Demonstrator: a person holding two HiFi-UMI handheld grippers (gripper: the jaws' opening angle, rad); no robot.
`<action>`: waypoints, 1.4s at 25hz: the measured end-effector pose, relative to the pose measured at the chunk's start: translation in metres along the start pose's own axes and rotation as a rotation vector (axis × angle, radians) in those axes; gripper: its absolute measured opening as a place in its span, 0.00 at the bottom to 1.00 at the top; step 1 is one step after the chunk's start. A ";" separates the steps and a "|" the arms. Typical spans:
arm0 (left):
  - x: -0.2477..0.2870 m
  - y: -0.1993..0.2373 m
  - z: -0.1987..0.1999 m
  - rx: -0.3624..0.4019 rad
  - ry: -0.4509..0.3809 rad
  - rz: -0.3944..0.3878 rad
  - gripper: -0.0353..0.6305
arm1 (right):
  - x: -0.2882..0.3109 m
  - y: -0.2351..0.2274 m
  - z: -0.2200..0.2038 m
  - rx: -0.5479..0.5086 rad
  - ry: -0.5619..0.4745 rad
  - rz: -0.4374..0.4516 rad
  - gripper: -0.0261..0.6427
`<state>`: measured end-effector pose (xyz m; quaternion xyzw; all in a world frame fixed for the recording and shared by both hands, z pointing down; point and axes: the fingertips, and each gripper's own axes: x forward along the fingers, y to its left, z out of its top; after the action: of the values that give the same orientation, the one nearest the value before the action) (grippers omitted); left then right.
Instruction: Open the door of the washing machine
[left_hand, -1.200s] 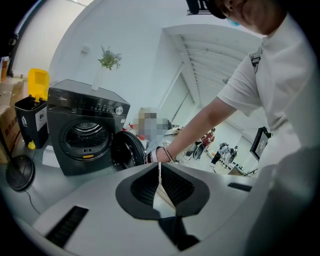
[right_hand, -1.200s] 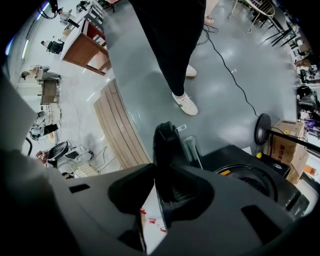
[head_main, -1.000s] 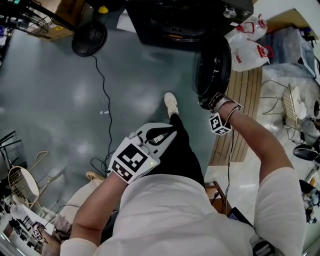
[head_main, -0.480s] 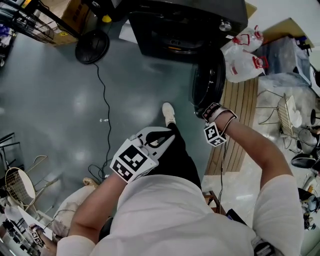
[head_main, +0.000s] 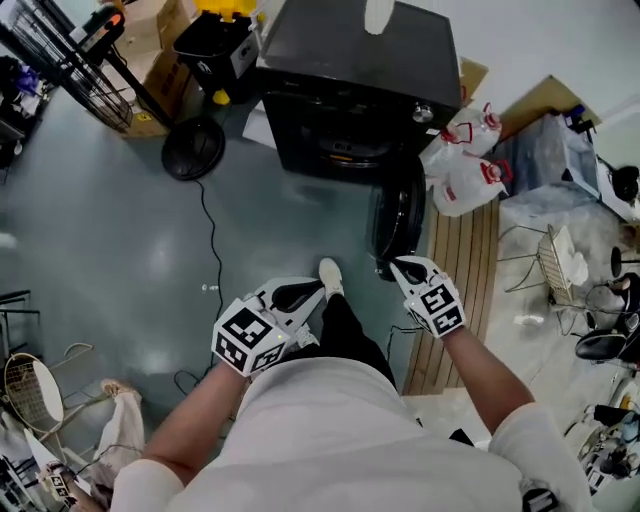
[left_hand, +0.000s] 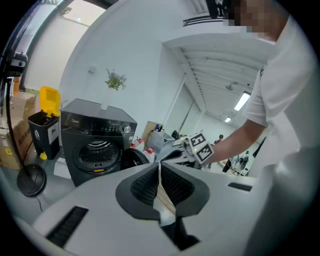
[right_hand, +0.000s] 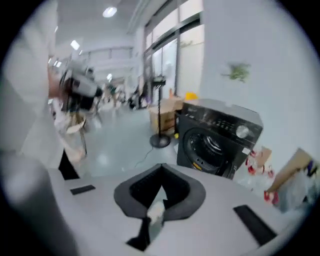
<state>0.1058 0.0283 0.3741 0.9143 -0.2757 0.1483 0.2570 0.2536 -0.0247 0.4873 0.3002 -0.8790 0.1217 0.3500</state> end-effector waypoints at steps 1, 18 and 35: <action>-0.004 0.001 0.003 -0.002 -0.010 0.013 0.09 | -0.014 -0.002 0.017 0.121 -0.099 -0.016 0.06; -0.034 -0.027 0.017 0.013 -0.083 0.027 0.09 | -0.116 0.045 0.122 0.410 -0.547 0.068 0.05; -0.054 -0.020 0.015 -0.022 -0.113 0.064 0.09 | -0.088 0.093 0.106 0.249 -0.362 0.136 0.05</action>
<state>0.0755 0.0576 0.3316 0.9090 -0.3206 0.1017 0.2461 0.1892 0.0428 0.3495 0.2980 -0.9238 0.1966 0.1380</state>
